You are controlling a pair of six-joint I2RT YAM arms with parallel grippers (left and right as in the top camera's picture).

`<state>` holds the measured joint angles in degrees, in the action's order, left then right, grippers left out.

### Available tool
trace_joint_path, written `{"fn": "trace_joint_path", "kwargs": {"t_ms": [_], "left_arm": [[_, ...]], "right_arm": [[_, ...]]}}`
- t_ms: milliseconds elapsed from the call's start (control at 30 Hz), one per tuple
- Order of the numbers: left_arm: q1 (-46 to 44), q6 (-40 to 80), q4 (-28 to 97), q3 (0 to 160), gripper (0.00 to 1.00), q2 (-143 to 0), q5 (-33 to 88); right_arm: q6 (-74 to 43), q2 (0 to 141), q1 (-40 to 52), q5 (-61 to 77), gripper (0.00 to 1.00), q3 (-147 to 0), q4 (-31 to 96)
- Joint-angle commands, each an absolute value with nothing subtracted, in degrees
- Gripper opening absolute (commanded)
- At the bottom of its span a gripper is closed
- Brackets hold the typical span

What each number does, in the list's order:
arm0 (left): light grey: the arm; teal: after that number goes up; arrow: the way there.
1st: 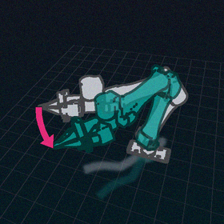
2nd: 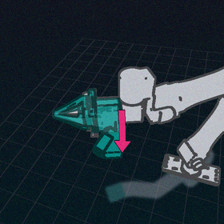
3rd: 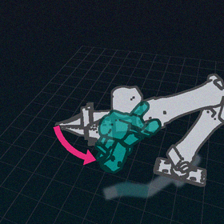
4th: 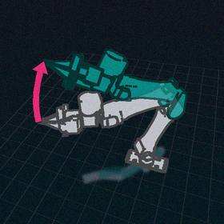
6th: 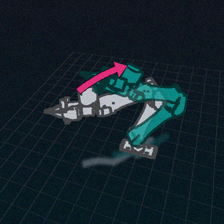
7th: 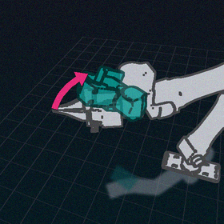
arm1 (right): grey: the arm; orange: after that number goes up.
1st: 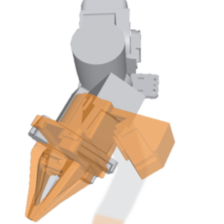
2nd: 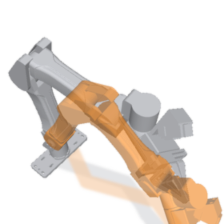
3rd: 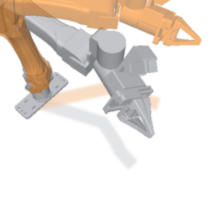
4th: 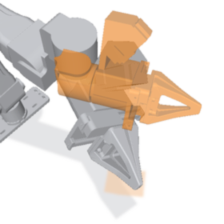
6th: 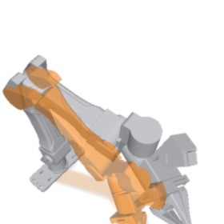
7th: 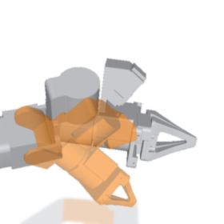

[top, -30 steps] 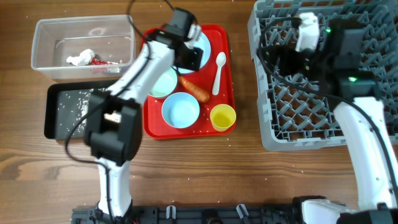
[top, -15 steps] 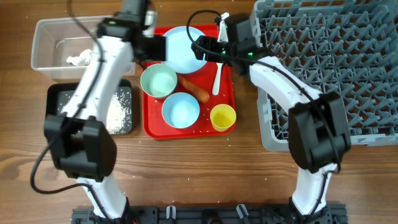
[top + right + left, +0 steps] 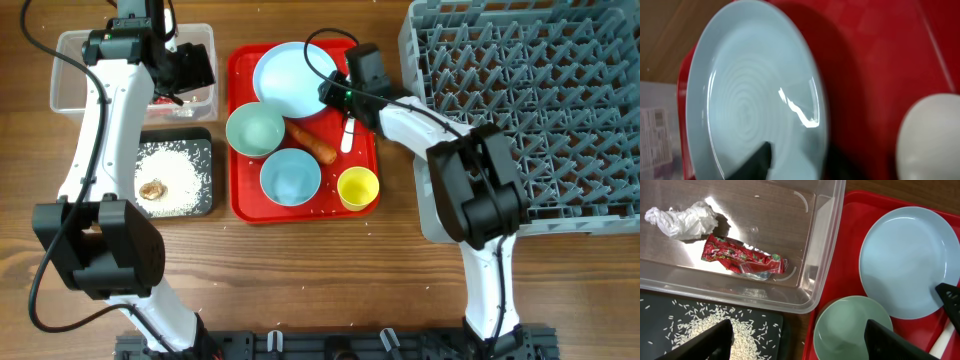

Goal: Sort waste into correct bins and load items into the dishwasher rack
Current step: 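Grasp the light-blue plate edge with the right gripper, then carry the plate to the dish rack and stand it upright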

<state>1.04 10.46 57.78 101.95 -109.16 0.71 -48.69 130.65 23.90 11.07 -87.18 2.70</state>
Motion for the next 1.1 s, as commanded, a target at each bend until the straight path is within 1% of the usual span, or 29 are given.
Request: {"fn": "trace_joint_path", "kwargs": {"t_ms": [0,33,167,233,400,500,600,667,767,833,900,967,1067], "left_arm": [[1.15,11.14,58.65,102.1,0.87,-107.79,0.54],[1.15,11.14,58.81,102.1,0.87,-107.79,0.54],[1.13,11.16,58.85,102.1,0.89,-107.79,0.56],[1.13,11.16,58.83,102.1,0.9,-107.79,0.54],[1.15,11.16,58.85,102.1,0.92,-107.79,0.54],[1.15,10.72,58.85,102.1,0.93,-107.79,0.51],[1.15,10.72,59.02,102.1,0.97,-107.79,-0.14],[1.15,10.72,59.22,102.1,0.98,-107.79,-0.12],[1.15,10.72,59.22,102.1,1.0,-107.79,-0.12],[1.15,10.74,59.2,102.1,1.0,-107.79,-0.12],[1.15,10.74,59.18,102.1,0.99,-107.79,-0.12],[1.15,10.74,59.18,102.1,0.99,-107.79,-0.12],[1.15,10.74,59.09,102.1,0.97,-107.79,-0.14]], "right_arm": [[-52.49,134.58,26.17,10.07,0.09,-87.2,2.7],[-52.49,134.58,26.17,10.09,0.05,-87.37,2.96],[-52.01,134.32,25.21,10.35,0.04,-89.76,6.48],[-48.49,133.8,24.12,10.28,0.04,-93.03,10.9],[-33.87,131.44,19.79,6.74,0.04,-107.26,26.81],[-24.71,126.34,16.58,5.3,0.04,-113.91,34.61],[-16.29,116.36,13.74,-5.23,0.04,-115.2,39.94],[-10.55,109.78,11.35,-9.65,0.04,-115.18,41.74],[0.75,102.63,5.65,-12.6,0.04,-115.18,42.3],[9.65,101.34,0.54,-24.12,0.04,-115.18,42.46],[14.5,101.8,-3.05,-30.33,0.04,-114.67,41.91],[20.21,102.69,-7.11,-30.57,0.04,-113.86,41.67],[28.42,104.99,-11.57,-26.92,0.04,-113.84,42.7]]}}
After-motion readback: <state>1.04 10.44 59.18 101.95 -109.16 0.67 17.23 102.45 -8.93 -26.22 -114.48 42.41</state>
